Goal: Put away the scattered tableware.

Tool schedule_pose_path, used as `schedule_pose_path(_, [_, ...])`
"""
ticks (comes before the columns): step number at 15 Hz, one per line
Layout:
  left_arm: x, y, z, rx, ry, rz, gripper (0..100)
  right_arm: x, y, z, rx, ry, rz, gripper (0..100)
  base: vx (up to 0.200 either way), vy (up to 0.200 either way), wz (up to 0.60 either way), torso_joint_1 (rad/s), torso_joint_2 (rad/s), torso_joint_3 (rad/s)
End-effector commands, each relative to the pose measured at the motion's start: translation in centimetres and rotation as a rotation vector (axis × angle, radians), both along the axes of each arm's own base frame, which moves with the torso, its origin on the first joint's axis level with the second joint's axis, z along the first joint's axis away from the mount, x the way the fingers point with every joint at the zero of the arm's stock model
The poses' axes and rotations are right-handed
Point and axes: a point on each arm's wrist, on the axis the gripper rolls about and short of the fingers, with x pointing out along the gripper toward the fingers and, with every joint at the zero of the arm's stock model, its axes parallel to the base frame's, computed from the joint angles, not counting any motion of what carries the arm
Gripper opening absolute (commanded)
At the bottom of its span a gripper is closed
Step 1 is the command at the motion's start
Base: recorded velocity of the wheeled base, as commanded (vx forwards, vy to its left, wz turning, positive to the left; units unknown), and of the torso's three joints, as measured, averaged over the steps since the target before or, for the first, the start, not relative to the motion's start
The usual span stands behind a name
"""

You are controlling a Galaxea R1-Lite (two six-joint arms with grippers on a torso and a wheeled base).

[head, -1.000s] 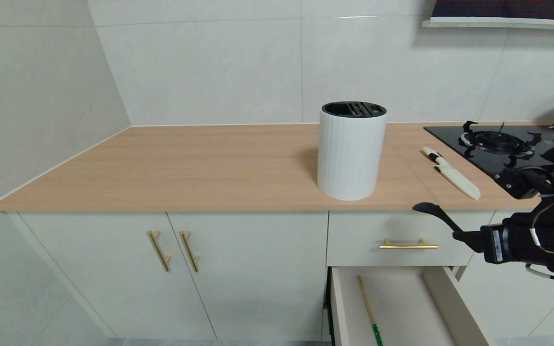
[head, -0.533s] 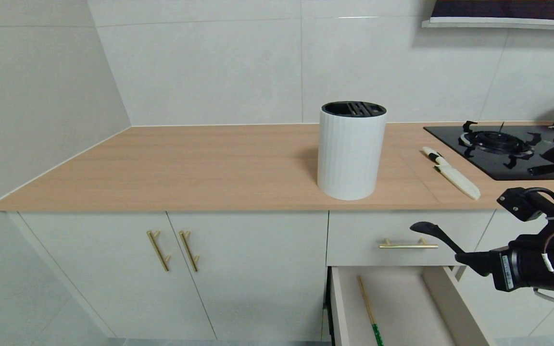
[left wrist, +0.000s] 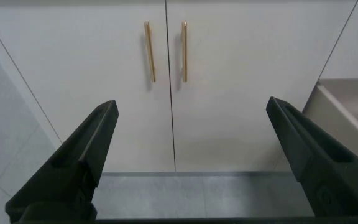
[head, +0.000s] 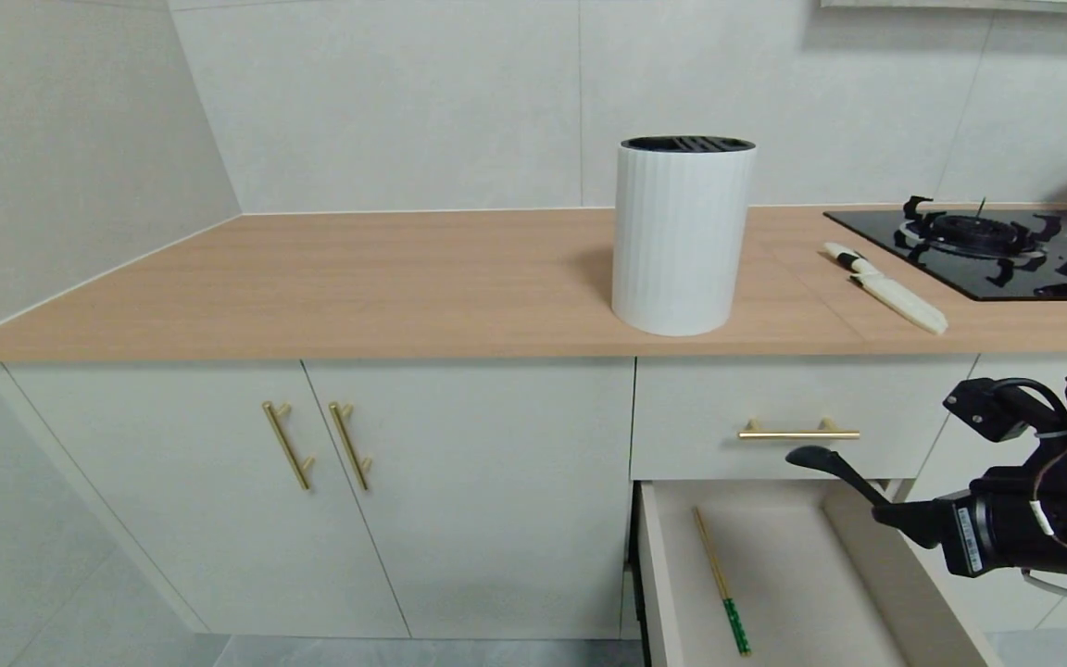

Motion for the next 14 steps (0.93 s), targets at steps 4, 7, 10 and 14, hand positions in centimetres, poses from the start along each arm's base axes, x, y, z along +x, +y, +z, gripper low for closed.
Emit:
schedule_pose_path(4, [0.0, 0.0, 0.0, 0.000, 0.003, 0.001, 100, 0.5, 0.1, -0.8, -0.006, 0.035, -0.003, 0, 0.000, 0.000, 0.00, -0.145, 0.46, 0.310])
schedule_pose_path(7, [0.0, 0.0, 0.0, 0.000, 0.001, 0.000, 100, 0.8, 0.1, -1.3, -0.011, 0.056, -0.002, 0, 0.000, 0.000, 0.00, -0.111, 0.45, 0.333])
schedule_pose_path(10, [0.0, 0.0, 0.0, 0.000, 0.003, 0.000, 100, 0.9, 0.1, -1.4, -0.012, 0.062, -0.002, 0, 0.000, 0.000, 0.00, -0.059, 0.29, 0.225])
schedule_pose_path(14, [0.0, 0.0, 0.0, 0.000, 0.001, -0.002, 100, 1.2, 0.2, -1.8, -0.014, 0.080, -0.003, 0, 0.000, 0.000, 0.00, -0.007, 0.02, 0.010])
